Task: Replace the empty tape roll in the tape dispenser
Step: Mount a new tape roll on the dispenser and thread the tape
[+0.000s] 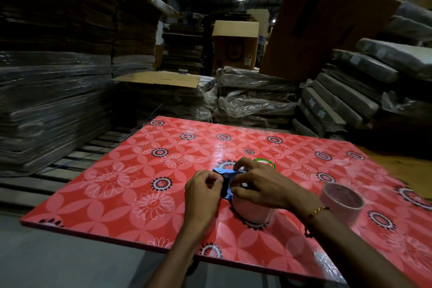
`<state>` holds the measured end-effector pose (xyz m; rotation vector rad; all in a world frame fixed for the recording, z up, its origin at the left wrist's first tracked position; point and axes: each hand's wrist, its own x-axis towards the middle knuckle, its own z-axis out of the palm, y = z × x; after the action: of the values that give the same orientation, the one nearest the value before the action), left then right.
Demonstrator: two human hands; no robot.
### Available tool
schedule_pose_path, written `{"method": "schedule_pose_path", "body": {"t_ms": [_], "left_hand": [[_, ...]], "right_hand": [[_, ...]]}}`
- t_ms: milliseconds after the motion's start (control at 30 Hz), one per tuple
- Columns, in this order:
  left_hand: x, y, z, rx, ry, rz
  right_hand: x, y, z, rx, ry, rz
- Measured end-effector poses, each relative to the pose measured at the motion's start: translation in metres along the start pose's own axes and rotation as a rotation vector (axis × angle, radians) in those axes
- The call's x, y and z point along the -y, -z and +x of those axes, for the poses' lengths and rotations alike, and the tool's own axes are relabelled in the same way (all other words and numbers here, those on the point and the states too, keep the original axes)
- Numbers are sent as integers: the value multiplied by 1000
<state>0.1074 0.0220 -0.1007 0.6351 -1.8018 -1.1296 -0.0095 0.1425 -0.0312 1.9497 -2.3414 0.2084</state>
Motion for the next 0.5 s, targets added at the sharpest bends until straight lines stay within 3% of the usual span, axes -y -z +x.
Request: {"method": "schedule_pose_path", "body": {"t_ms": [133, 333, 500], "left_hand": [[-2, 1, 0, -18, -25, 58], [-6, -1, 6, -39, -203, 271], [-7, -5, 7, -25, -199, 320]], "right_hand": [[0, 1, -1, -4, -9, 33], [1, 4, -3, 7, 4, 69], [3, 3, -3, 23, -15, 56]]}}
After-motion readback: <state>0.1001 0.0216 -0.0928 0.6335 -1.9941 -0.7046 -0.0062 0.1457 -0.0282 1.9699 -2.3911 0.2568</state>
